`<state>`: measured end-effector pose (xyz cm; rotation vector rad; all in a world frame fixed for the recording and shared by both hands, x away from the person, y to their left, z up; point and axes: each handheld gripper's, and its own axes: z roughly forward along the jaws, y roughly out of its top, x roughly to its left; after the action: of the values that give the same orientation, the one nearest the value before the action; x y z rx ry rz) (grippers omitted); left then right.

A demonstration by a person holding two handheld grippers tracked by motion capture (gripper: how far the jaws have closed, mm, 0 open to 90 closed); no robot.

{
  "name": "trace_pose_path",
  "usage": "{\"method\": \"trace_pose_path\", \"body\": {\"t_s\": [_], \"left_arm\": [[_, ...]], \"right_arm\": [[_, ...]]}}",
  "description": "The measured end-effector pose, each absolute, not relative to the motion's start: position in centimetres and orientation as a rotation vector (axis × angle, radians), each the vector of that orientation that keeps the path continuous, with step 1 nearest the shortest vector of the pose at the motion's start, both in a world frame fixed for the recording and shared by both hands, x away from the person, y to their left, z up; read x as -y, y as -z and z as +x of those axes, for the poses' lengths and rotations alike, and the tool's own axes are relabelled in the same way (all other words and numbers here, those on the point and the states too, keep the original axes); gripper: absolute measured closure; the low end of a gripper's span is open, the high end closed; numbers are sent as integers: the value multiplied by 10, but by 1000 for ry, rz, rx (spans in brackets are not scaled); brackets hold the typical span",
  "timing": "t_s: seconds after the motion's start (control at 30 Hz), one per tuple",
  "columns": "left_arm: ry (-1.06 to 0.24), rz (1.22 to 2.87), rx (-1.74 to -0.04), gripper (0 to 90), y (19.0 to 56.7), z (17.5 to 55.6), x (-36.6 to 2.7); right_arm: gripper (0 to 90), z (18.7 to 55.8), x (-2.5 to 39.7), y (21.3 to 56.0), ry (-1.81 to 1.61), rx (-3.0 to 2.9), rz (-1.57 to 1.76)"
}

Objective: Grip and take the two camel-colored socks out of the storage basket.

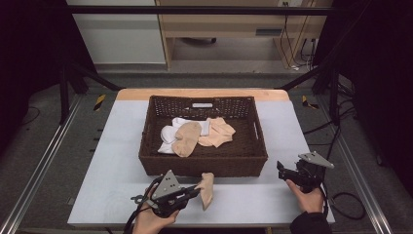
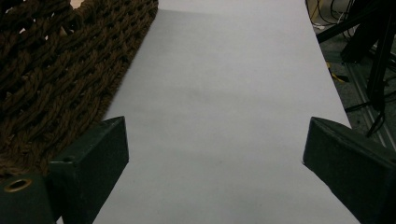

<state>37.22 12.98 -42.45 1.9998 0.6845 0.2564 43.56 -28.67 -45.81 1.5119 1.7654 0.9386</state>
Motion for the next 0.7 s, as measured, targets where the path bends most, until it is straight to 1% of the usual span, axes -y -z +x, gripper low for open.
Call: {"method": "trace_pose_path", "body": {"t_s": [0.2,0.23,0.33,0.4,0.43,0.53,0.57,0.6,0.63,0.7], "left_arm": [[-235,2073,-757,858,450,386,-135],[-175,2080,-778,857,457,389,-135],[-175,2104,-776,853,461,389,-133],[-166,2117,-761,835,463,388,-131],[-167,2121,-755,781,463,388,-130],[-155,2109,-758,758,460,387,-131],[-168,2090,-757,713,453,387,-134],[-168,2090,-757,691,453,387,-134],[-173,2076,-754,691,449,386,-135],[-207,2030,-748,627,436,385,-141]], "right_arm": [[69,435,287,458,-934,-1769,1508],[67,436,287,458,-937,-1773,1501],[65,437,287,459,-930,-1776,1508],[65,437,287,459,-918,-1780,1504],[65,437,287,458,-916,-1777,1499],[64,436,288,458,-920,-1772,1500],[64,436,288,458,-924,-1769,1504],[64,436,288,458,-924,-1769,1504],[64,436,289,458,-925,-1770,1508],[65,437,288,459,-920,-1769,1519]]}}
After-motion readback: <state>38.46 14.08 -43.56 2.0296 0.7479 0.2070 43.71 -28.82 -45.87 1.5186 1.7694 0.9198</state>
